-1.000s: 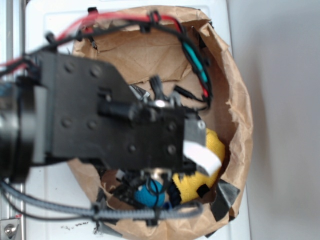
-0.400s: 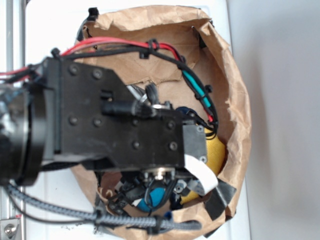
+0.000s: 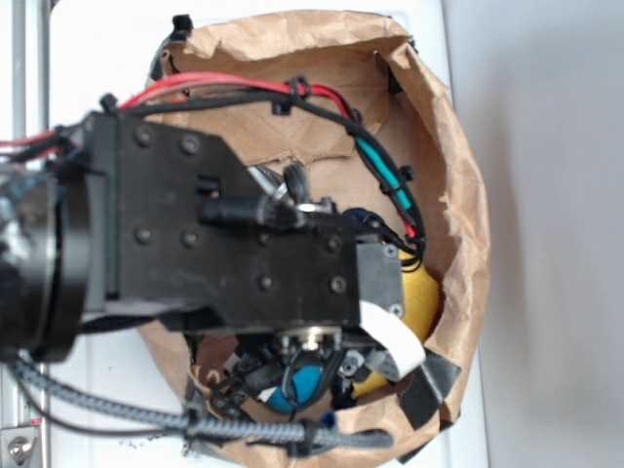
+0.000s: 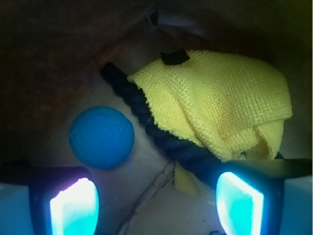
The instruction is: Grab the blue ball.
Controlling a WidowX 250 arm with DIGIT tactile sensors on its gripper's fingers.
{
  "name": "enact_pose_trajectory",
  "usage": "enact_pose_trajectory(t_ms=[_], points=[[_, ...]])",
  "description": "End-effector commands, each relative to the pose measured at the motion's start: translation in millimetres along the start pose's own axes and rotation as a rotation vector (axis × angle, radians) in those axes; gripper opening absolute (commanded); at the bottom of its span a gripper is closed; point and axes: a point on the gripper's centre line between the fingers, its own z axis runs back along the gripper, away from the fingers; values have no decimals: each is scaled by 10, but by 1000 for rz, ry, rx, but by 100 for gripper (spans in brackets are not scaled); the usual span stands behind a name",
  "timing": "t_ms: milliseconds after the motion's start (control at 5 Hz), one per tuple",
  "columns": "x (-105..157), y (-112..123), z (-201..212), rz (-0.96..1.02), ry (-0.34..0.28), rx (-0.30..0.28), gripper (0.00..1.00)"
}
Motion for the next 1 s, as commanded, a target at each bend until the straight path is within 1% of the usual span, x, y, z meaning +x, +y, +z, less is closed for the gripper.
enact_pose_trajectory(t_ms=[0,200,400,600,800], points=[[106,81,160,-254,-66,142,100],[113,94,169,-451,-48,95,100],[69,116,201,-527,-17,38,100],[-14,163,171,-628,-2,23,100],[25,109,-47,-802,-14,21,100]])
